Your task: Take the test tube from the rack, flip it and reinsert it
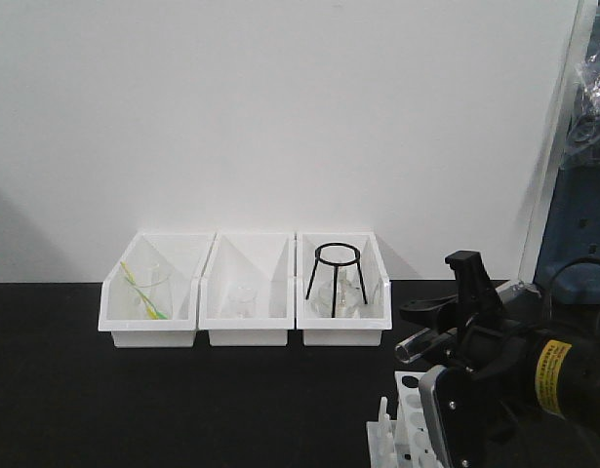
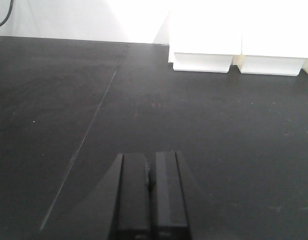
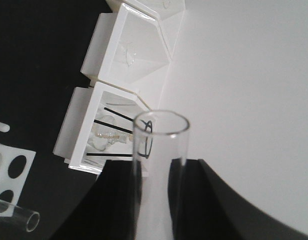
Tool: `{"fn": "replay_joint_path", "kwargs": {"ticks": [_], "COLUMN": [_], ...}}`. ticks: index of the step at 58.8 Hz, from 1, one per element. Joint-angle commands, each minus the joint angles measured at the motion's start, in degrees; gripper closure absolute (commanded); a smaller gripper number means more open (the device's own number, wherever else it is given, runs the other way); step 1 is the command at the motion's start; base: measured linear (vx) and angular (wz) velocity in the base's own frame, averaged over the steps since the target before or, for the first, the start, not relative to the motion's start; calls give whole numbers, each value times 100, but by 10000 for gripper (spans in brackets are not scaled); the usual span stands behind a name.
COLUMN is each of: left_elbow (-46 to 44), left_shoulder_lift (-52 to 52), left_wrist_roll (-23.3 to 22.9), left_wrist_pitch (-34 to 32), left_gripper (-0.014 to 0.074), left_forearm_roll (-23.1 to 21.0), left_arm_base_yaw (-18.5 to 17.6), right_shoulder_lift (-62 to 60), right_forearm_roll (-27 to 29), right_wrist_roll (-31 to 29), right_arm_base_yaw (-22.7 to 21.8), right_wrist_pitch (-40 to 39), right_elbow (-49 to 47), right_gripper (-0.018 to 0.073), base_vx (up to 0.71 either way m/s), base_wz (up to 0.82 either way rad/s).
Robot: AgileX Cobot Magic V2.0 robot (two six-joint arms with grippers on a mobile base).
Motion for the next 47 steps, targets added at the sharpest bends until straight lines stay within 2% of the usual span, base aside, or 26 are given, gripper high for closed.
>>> {"fn": "replay_joint_path", "kwargs": {"ticks": [1, 7, 13, 26, 30, 39, 47], "left_elbow": [-1, -1, -1, -1, -1, -1, -1], "left_shoulder_lift": [-75, -75, -75, -75, -75, -75, -75], "left_wrist_roll": [1, 1, 1, 1, 1, 1, 1], "left_wrist_pitch": [-497, -497, -497, -497, -497, -497, -497], "left_gripper": [603, 603, 603, 603, 603, 603, 603], "left_forearm_roll": [-18, -18, -18, -18, -18, -18, -18], "left_arm_base_yaw": [-40, -40, -40, -40, -40, -40, -40], "right_shoulder_lift": [-194, -194, -194, -194, -194, -141, 73], "right_forearm_roll": [601, 1364, 2402, 5247, 6069, 6876, 7087], "right_wrist_roll": [404, 959, 1595, 2877, 2999, 2980, 2980], "right_arm_base_yaw": [4, 4, 4, 4, 4, 4, 4], "right_wrist_pitch": [88, 43, -63, -172, -235, -482, -653], "right_elbow": [-207, -207, -207, -207, -207, -207, -187], "right_gripper": [491, 491, 491, 491, 491, 491, 491], "base_vx": [0, 0, 0, 0, 0, 0, 0], "base_wz": [0, 0, 0, 0, 0, 0, 0]}}
